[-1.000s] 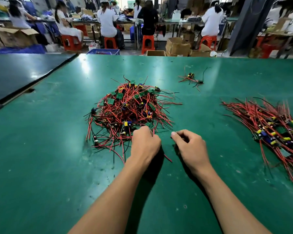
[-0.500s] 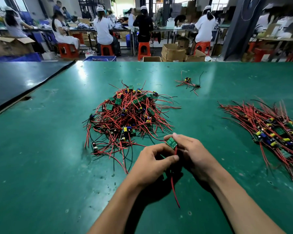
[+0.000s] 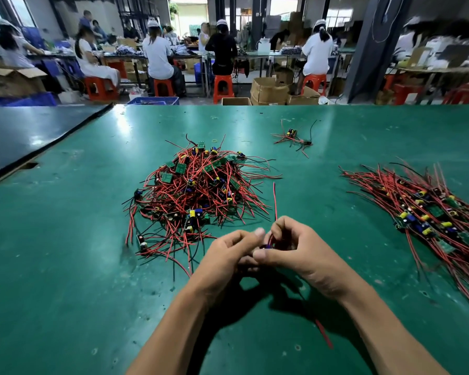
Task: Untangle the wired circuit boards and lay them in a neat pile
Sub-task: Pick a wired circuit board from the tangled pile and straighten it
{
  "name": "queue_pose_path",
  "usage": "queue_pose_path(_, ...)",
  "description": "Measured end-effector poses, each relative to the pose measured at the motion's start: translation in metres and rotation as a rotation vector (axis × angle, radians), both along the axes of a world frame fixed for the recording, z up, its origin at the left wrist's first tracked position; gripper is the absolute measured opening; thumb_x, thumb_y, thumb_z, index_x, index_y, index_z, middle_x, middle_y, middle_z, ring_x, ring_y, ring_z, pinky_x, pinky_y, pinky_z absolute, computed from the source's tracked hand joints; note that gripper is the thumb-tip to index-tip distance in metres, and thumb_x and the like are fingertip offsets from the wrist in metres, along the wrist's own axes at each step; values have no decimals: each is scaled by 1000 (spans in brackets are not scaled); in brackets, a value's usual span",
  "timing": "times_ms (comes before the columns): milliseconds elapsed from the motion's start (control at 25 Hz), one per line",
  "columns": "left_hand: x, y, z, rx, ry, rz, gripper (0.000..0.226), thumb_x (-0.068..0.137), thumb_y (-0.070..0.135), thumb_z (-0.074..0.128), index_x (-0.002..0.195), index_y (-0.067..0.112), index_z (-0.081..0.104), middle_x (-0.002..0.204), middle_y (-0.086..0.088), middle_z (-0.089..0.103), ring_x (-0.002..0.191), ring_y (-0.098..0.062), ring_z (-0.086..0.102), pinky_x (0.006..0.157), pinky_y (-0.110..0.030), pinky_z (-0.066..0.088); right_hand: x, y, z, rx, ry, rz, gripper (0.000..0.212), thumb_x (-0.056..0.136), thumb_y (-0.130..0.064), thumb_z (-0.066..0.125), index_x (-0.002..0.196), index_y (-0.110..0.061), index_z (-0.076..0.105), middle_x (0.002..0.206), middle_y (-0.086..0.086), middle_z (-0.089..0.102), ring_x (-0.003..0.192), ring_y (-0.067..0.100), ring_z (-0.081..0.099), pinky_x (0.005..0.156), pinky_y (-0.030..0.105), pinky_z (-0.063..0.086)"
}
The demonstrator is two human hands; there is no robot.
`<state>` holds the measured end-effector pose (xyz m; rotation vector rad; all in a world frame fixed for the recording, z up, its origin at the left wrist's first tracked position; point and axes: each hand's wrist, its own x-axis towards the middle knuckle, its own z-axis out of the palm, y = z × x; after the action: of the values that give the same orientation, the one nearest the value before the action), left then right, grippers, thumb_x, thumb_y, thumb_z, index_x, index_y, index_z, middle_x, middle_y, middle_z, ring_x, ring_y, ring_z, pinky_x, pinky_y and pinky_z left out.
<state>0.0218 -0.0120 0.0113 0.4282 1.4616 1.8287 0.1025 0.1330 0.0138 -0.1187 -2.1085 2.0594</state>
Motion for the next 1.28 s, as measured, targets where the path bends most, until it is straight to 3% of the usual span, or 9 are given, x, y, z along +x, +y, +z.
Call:
queue_pose_path(80,-2,-1,3,-82,17,14,17,81,18,77,89,7,67,75,-14,65,62,-22,59,63,-30,49,0,0,-4,429,26,-180,48,59,-53,87,73,-24,52,63,-7,53,60,9,43,58,25,38)
queue_pose_path(160,-3,-3,4,-112,3,22,9,83,7,71,91,7,67,71,-13,66,57,-21,59,60,-28,50,-1,-4,-5,621,109,-275,42,63,-62,78,75,-25,61,57,-6,52,51,3,42,51,18,35)
queue_pose_path(360,-2,-4,-3,1,-64,142,8,88,7,65,96,4,65,72,-12,65,73,-28,52,77,-41,43,-3,-6,-5,125,66,-175,30,80,-39,81,89,-14,67,71,-3,65,60,8,55,55,17,43)
queue_pose_path(480,-2,-2,-2,37,-85,148,10,89,14,66,95,7,63,74,-14,66,67,-26,57,66,-34,46,-6,-9,-12,-62,-18,-108,35,78,-30,76,107,-11,69,88,3,71,74,10,66,64,18,52)
queue_pose_path(680,-3,0,-3,72,-133,70,31,90,28,65,103,-1,64,81,-15,66,55,-22,65,55,-28,52,-13,-12,-21,-56,2,-266,15,88,-29,75,94,-16,79,87,6,77,77,15,69,72,39,61)
queue_pose_path(880,-5,2,-5,45,-39,5,19,75,20,72,88,8,64,75,-11,69,55,-18,64,54,-21,51,-12,-7,-19,-173,1,-282,39,72,-40,82,82,-4,73,67,13,60,54,16,54,47,23,47)
queue_pose_path(1000,-5,2,-7,19,44,-37,5,83,8,68,87,5,67,70,-10,64,55,-19,59,62,-30,43,-11,-2,-17,-215,-16,-267,40,68,-39,83,74,-3,68,62,11,46,51,12,38,46,22,35)
queue_pose_path(1120,-1,3,-7,-55,150,-36,12,86,2,61,82,2,72,65,-7,60,57,-17,52,59,-28,42,-7,-4,-15,-195,-29,-177,21,72,-28,84,76,-10,73,66,9,59,55,14,51,49,22,43)
queue_pose_path(1280,8,5,-8,-103,311,-23,15,90,5,61,86,-5,70,77,-22,68,69,-21,53,66,-31,44,-5,-1,-16,-260,-104,-84,26,79,-28,79,98,-11,76,90,19,72,70,21,68,66,29,57)
